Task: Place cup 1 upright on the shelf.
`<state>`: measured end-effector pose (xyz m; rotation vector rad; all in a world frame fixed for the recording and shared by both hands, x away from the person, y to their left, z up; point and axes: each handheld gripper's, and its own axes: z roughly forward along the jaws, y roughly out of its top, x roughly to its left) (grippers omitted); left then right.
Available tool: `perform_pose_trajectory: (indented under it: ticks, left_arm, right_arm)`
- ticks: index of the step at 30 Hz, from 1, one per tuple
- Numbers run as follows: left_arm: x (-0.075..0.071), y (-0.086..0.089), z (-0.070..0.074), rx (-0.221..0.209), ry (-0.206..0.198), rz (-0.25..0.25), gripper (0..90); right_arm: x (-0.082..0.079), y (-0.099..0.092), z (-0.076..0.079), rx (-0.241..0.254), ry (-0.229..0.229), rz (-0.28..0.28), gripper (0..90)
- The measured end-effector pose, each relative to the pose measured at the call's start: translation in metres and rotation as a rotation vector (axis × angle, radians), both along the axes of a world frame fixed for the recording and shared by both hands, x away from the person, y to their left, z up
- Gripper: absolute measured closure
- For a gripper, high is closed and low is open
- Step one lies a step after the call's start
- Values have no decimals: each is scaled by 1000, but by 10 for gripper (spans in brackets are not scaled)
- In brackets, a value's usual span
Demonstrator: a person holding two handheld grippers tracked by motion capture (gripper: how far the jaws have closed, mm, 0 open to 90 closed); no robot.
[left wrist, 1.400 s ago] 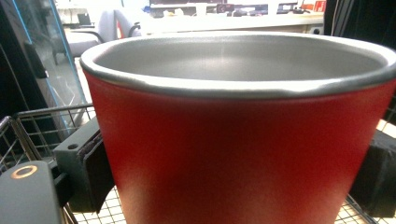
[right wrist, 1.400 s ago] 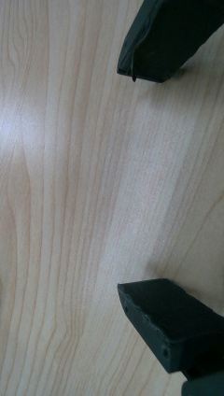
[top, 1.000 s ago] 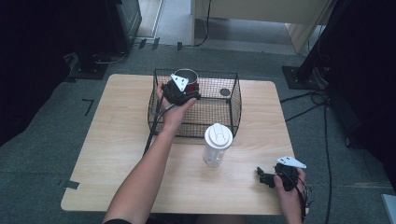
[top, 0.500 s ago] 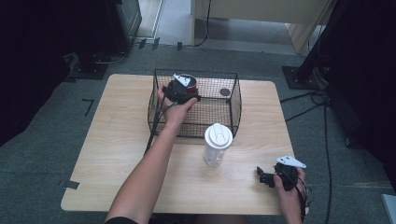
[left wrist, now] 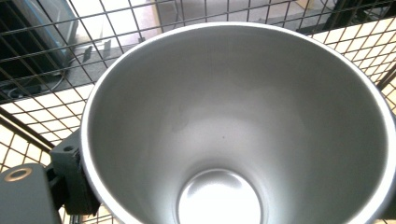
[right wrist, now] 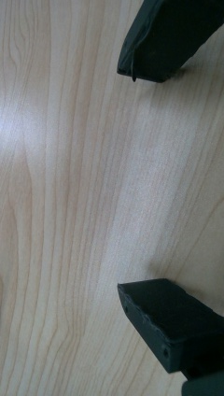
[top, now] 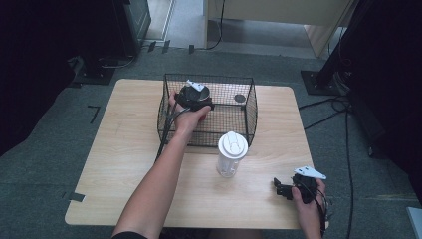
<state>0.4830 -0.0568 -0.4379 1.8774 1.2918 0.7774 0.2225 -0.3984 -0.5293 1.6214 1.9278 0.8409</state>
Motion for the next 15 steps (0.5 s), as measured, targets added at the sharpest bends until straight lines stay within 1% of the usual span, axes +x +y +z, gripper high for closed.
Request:
perform_pose_trajectory:
  ticks: [4,6,7,8,10,11,13,14,15]
  left_arm:
    - [0,0,0,2,-7,9,60]
    - [-1,-1,2,-10,-12,14,38]
    - [-2,-2,2,7,-19,29,24]
    - [-2,-3,1,19,-23,30,23]
    - [-2,-4,1,26,-25,32,23]
    - [-4,-5,2,39,-35,39,24]
    - [-4,-4,3,28,-49,46,23]
    - [-4,-4,3,28,-49,46,23]
    - [-5,-3,5,16,-59,56,21]
  right_arm:
    - [0,0,0,0,0,0,0]
    - [0,0,0,1,0,-1,0]
    - [0,0,0,1,1,-1,0]
    - [0,0,0,1,1,-1,0]
    - [0,0,0,1,0,0,0]
    - [0,0,0,0,0,0,0]
    - [0,0,0,1,1,-1,0]
    - [0,0,0,0,0,0,0]
    - [0,0,0,0,0,0,0]
